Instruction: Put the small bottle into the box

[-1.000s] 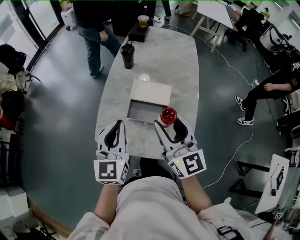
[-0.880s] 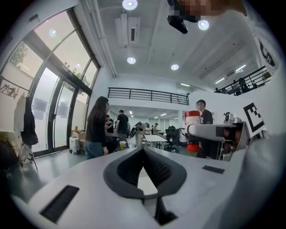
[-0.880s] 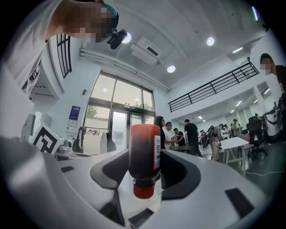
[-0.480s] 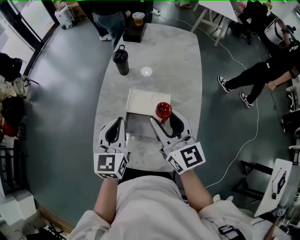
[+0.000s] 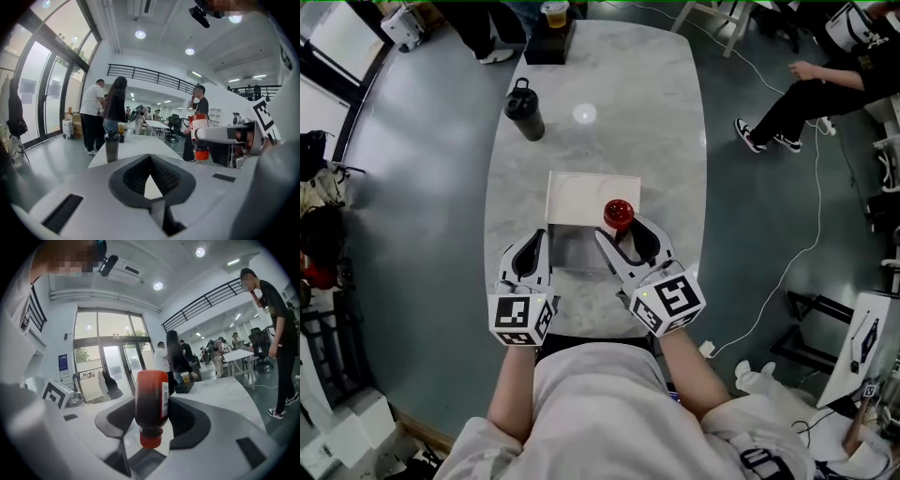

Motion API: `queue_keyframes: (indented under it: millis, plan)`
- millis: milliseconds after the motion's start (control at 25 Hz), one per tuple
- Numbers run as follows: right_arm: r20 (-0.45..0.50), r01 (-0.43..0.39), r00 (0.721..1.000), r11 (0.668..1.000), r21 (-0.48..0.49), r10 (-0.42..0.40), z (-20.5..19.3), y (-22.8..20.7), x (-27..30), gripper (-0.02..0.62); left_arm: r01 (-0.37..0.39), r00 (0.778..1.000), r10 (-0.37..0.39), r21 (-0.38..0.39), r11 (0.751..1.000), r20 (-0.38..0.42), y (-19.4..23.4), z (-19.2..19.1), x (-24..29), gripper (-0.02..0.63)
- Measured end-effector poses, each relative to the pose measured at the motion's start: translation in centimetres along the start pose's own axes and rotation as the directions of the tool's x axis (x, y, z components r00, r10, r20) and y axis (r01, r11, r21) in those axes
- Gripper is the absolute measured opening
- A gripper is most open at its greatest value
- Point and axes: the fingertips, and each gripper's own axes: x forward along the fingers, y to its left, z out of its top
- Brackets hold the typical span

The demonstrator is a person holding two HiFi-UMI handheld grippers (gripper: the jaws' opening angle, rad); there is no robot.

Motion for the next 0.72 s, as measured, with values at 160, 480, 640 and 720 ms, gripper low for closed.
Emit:
queue_keyframes:
  millis: [160,480,640,720]
  plan:
    - [-0.052,0.03,0.998,0.999,0.018,-0.029,-2.0,-0.9,1.5,0.227,0.034,0.998,-0.034,0.002,0.999,-0.061,1.1,-2.0,1.8,0.023]
    - [-0.214,0.095,0.975,0.988,0.121,-0.068,-9.3,-1.9,2.3,0.227,0.091,0.976,-0.1,-0.05,0.995,-0.193,1.7,-7.7,3.8,0.023]
    - [-0.274,0.126,0.959,0.974,0.187,-0.071,-12.7,-1.9,2.8,0.227,0.114,0.963,-0.124,-0.058,0.992,-0.238,2.0,-10.0,4.3,0.023]
    - [-0.298,0.141,0.952,0.966,0.218,-0.072,-14.1,-1.9,3.1,0.227,0.117,0.958,-0.13,-0.064,0.991,-0.255,2.2,-10.8,4.4,0.023]
